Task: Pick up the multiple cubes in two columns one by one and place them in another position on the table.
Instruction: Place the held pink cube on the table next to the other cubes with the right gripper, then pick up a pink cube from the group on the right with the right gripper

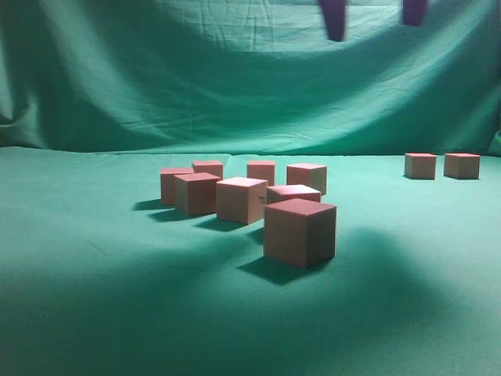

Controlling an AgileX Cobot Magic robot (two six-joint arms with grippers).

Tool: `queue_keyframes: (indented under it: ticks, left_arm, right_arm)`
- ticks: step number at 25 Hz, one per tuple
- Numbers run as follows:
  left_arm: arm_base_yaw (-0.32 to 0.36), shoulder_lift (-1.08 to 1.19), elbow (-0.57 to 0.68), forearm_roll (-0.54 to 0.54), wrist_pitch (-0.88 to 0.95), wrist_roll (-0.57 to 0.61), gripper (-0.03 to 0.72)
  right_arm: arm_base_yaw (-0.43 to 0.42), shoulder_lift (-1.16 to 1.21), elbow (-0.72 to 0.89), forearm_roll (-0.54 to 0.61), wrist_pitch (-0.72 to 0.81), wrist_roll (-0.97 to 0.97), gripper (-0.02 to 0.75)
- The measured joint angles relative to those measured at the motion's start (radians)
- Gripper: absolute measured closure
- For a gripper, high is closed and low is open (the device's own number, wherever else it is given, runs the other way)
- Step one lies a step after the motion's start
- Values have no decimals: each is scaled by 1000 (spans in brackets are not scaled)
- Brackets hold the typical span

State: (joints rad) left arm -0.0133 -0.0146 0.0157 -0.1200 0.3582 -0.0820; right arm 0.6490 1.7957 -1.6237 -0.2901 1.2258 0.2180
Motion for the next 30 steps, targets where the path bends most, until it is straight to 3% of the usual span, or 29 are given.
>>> queue_keyframes:
  ticks: [5, 11, 14, 30]
  left_arm:
    - [0, 0, 0, 0, 0, 0, 688]
    - [0, 0, 0, 0, 0, 0, 688]
    - [0, 0, 0, 0, 0, 0, 688]
    - [0, 0, 0, 0, 0, 0, 688]
  right_arm:
    - [-211, 0, -5, 21, 5, 4, 148]
    - [-394, 16, -5, 191, -133, -7, 148]
    - [-415, 60, -7, 226, -208, -54, 210]
    - [-415, 320, -7, 193, -499, -104, 200]
